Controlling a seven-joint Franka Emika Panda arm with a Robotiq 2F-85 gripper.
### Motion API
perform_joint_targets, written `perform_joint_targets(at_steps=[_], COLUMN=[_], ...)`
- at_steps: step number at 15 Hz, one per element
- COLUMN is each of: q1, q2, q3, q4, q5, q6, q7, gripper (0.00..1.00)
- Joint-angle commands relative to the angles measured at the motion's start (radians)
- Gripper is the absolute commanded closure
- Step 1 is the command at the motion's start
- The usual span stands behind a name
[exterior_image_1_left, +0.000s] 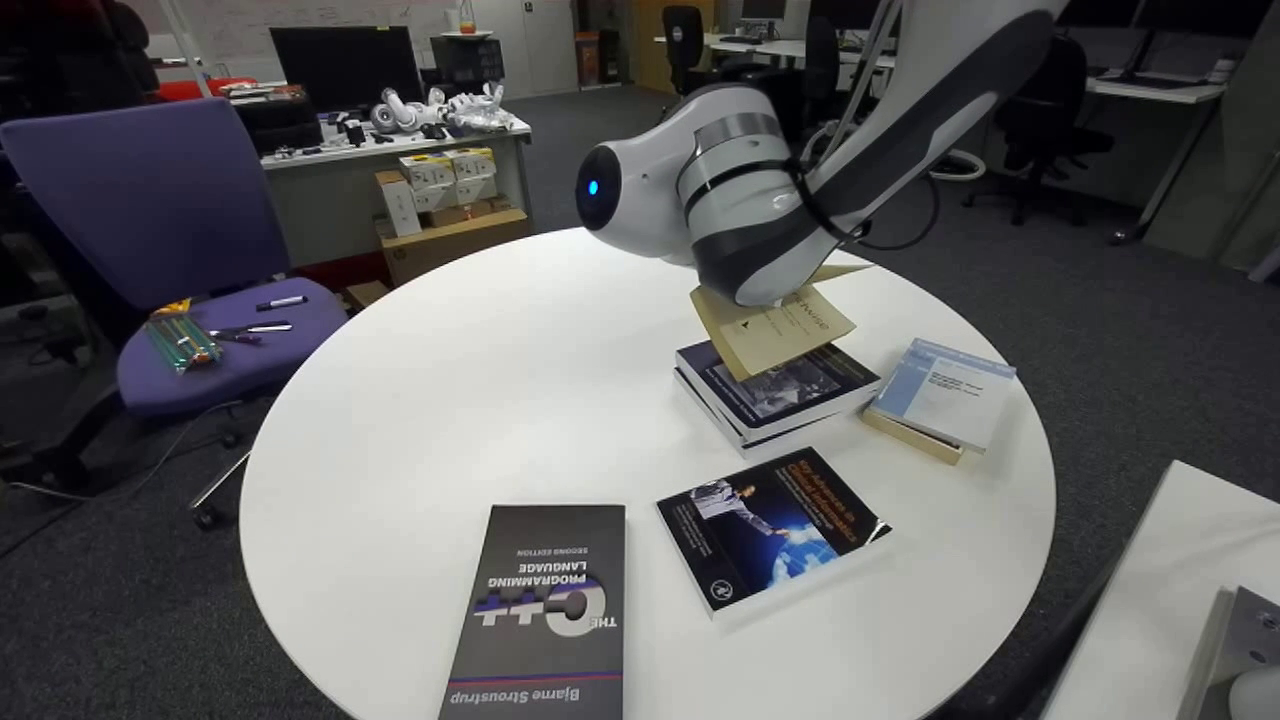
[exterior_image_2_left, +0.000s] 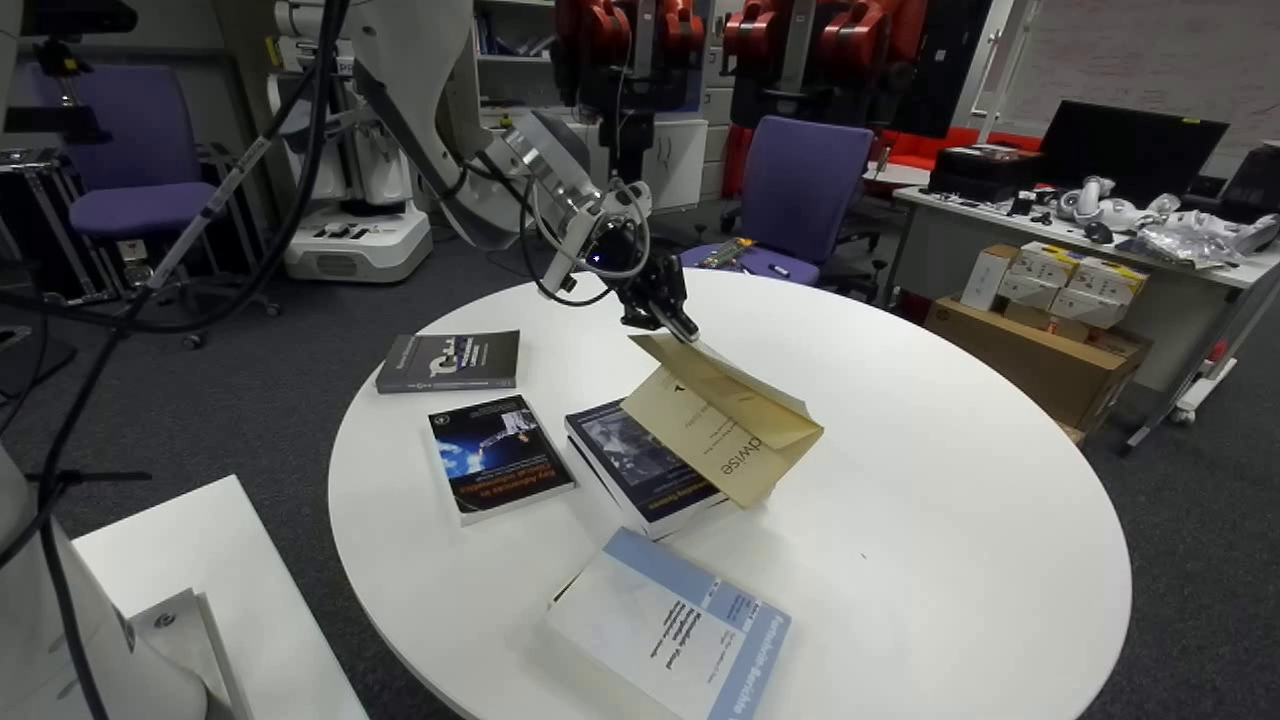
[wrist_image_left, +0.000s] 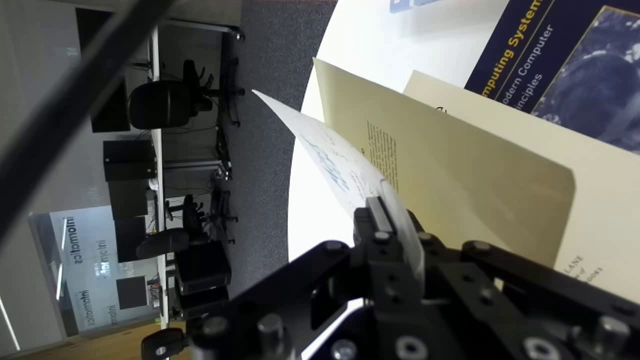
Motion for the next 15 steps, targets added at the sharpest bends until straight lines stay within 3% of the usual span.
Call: perform_joint_targets(at_steps=[1, 7, 12, 15], q1=[0.004, 0.050, 0.085, 0.046], q2=[-0.012, 0.046, 0.115, 0.128], q3=[0.001, -0.019, -0.017, 0.025], q4=[-0.009, -0.010, -0.009, -0.002], q5=[0.017, -0.153, -0.356, -0.289], q6=[-0.018, -0.058, -0.133, -0.123], q7=[-0.025, 0.066, 0.195, 0.160], gripper=[1.00, 1.00, 1.00, 1.00])
